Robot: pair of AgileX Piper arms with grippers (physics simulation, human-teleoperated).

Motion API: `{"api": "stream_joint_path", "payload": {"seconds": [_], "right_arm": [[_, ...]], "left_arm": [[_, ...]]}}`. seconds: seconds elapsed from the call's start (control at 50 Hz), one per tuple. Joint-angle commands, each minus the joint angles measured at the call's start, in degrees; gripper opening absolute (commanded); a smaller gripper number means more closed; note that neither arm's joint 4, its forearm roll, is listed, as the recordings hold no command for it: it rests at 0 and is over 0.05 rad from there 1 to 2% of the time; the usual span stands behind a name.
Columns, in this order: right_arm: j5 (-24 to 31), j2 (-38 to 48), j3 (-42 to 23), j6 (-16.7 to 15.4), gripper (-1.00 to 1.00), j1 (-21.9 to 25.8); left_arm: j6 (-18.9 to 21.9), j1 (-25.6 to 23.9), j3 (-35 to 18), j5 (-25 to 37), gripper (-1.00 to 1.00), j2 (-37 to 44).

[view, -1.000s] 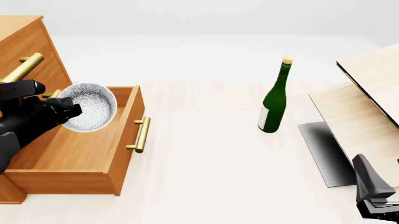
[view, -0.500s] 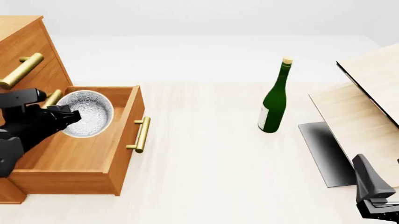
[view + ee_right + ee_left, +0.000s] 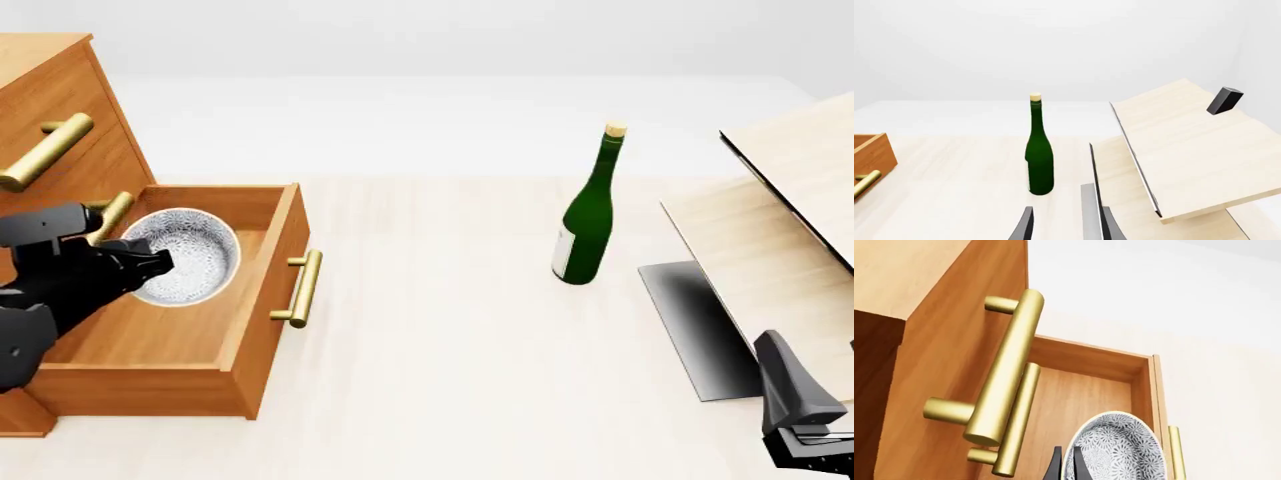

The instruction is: Put the bowl in the bottom drawer of the cabinet and close it.

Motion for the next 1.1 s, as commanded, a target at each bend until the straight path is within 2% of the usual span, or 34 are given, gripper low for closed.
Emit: {"api": "stream_joint_path", "payload": {"seconds": [0.02, 1.1], "right_arm": [[-0.01, 0.03, 0.0, 0.02, 1.0, 0.0], [-0.01, 0.01, 0.0, -0.01, 1.0, 0.0]], "left_arm": [[0.89, 0.65, 0.38, -1.27, -1.0, 0.78], [1.63, 0.86, 1.19, -5.34, -1.0, 7.29]]}}
